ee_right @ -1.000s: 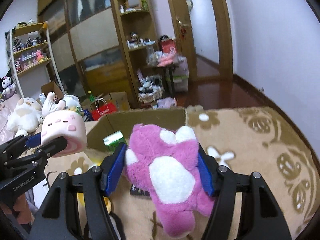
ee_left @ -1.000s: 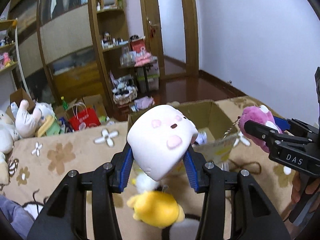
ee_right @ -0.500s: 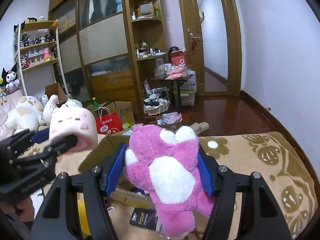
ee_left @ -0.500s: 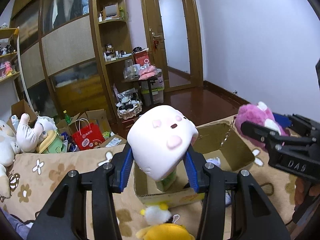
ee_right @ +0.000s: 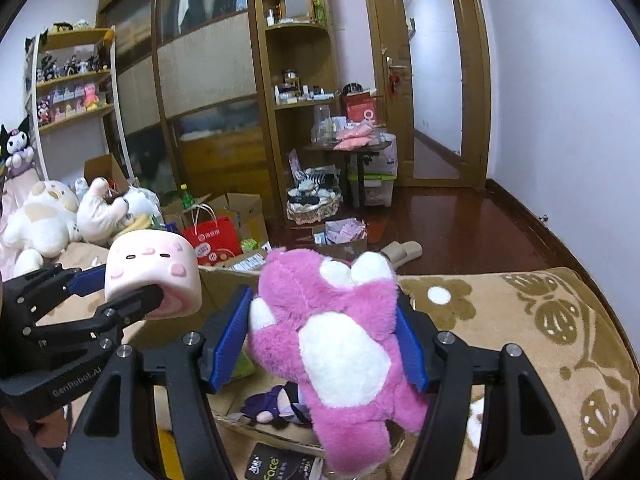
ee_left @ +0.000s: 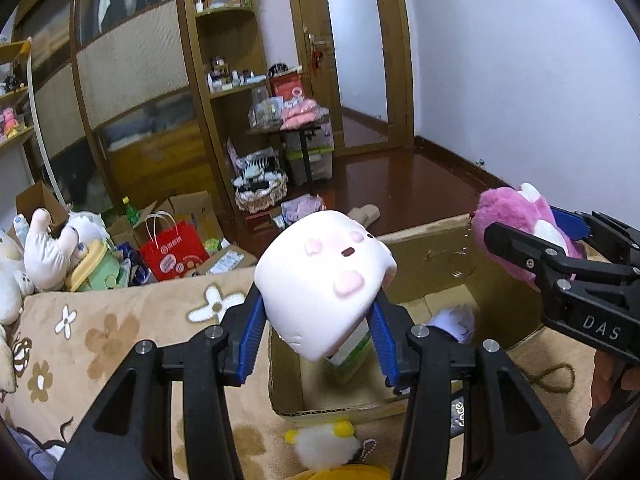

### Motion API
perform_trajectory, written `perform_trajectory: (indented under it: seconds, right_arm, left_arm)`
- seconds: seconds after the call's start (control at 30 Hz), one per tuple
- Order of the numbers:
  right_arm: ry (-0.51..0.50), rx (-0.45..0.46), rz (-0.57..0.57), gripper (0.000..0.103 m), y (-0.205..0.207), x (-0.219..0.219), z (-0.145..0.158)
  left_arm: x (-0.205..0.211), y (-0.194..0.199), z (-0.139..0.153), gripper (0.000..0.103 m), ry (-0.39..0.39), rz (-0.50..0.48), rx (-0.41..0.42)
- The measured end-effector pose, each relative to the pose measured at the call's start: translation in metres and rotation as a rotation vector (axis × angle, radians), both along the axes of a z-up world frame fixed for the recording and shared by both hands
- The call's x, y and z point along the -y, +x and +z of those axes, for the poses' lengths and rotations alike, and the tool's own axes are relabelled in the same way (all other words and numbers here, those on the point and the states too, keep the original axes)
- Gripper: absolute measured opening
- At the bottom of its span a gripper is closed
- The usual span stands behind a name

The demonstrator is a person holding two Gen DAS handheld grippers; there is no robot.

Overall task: Organize soft objects
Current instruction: 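Carry both plushes over the box and open both tools to drop them in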

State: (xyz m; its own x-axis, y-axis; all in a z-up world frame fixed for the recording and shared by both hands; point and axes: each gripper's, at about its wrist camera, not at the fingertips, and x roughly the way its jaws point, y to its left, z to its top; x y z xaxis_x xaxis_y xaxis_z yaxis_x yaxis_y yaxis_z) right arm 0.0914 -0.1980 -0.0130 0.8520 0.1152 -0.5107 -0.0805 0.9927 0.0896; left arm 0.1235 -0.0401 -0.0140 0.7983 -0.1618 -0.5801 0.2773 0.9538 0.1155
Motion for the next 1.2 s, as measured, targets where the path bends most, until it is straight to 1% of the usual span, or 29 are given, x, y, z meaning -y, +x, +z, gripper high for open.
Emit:
perform_trajectory:
  seconds: [0.17,0.27,0.33,0.47,0.57,0.63,0.7,0.8,0.9,0.97,1.03,1.1,1.17,1.2]
  right_arm:
    - [-0.009,-0.029,0.004,0.071,0.008,-0.001,-0.012]
    - [-0.006,-0.044,0.009,0.072,0.013,-0.002,-0.017]
    - [0.002,-0.057,0.012,0.072,0.014,0.001,-0.021]
    - [0.018,-0.079,0.015,0.073,0.015,0.003,-0.025]
    - [0.035,-0.085,0.009,0.077,0.013,0.007,-0.026]
    - [0.051,-0.088,0.009,0.079,0.011,0.01,-0.025]
    - [0.057,-0.09,0.008,0.082,0.01,0.011,-0.024]
    - [0.058,-0.087,0.004,0.087,0.006,0.011,-0.023]
    - [0.054,-0.092,0.005,0.089,0.003,0.011,-0.022]
    - [0.052,-0.089,0.002,0.093,-0.002,0.011,-0.021]
    - [0.058,-0.087,0.0,0.096,-0.007,0.011,-0.02]
    - [0.063,-0.09,0.003,0.097,-0.011,0.013,-0.019]
    - [0.06,-0.092,0.002,0.097,-0.015,0.013,-0.017]
    - [0.058,-0.091,0.0,0.1,-0.017,0.012,-0.016]
  left_arm:
    - [-0.001,0.008,-0.014,0.048,0.005,-0.008,-0.055]
    - [0.0,0.011,-0.021,0.051,0.014,-0.014,-0.077]
    - [-0.001,0.013,-0.024,0.053,0.02,-0.005,-0.08]
    - [-0.001,0.011,-0.031,0.055,0.041,0.005,-0.081]
    - [-0.002,0.01,-0.032,0.057,0.042,0.006,-0.088]
    - [-0.002,0.008,-0.03,0.06,0.041,0.008,-0.085]
    - [-0.002,0.005,-0.027,0.073,0.043,0.015,-0.064]
    - [-0.004,0.001,-0.024,0.074,0.042,0.017,-0.051]
    - [-0.006,-0.001,-0.024,0.075,0.037,0.024,-0.077]
    - [-0.009,-0.003,-0.022,0.075,0.022,0.023,-0.1]
    - [-0.01,-0.008,-0.019,0.076,0.023,0.021,-0.101]
    - [-0.01,-0.017,-0.014,0.089,0.04,0.025,-0.077]
    - [-0.011,-0.026,-0.011,0.09,0.05,0.03,-0.056]
    - [-0.011,-0.03,-0.009,0.091,0.049,0.027,-0.061]
